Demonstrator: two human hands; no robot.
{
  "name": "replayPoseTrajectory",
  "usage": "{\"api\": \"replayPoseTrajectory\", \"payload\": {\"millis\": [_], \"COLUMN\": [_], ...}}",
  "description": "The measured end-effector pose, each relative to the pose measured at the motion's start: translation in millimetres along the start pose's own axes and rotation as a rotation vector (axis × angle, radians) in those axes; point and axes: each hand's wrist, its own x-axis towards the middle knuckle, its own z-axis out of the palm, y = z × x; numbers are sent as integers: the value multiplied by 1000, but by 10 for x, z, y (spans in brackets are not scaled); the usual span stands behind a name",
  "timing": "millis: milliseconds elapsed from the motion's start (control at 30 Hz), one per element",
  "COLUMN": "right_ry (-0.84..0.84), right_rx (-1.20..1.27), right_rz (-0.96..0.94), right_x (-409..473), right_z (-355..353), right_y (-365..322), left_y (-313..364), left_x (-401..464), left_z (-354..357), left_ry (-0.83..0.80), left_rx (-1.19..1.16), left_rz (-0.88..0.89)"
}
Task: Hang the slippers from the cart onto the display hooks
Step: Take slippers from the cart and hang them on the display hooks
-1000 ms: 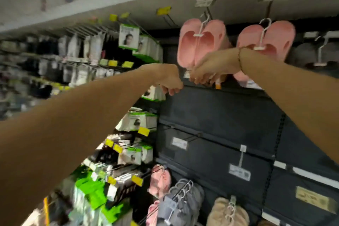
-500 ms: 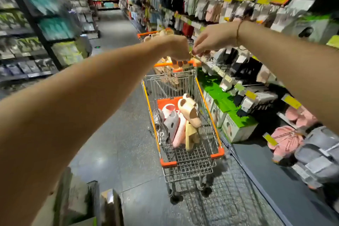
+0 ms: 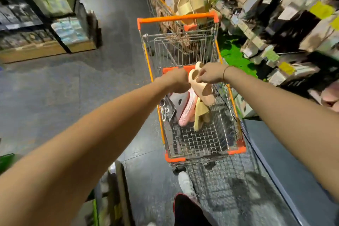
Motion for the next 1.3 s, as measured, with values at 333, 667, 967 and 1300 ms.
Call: {"api": "replayPoseTrajectory", "payload": {"millis": [333, 667, 967, 1300], "right_ry": [-54, 161, 193, 44], "right_rx": [144, 446, 1218, 1950], "right_rz": [305, 323, 514, 609], "right_x": [1744, 2757, 3106, 3496], "right_z": [716, 1238, 1343, 1172], "right_y": [1344, 1877, 1830, 1832], "left_y": [-149, -41, -129, -483], "left_x": [1718, 2962, 3341, 3468], "left_z": [970, 1695, 2191, 2151], "left_ry": [-124, 12, 99, 220], "left_rx": [-237, -445, -525, -610], "left_rz": [-174, -238, -391, -459]}}
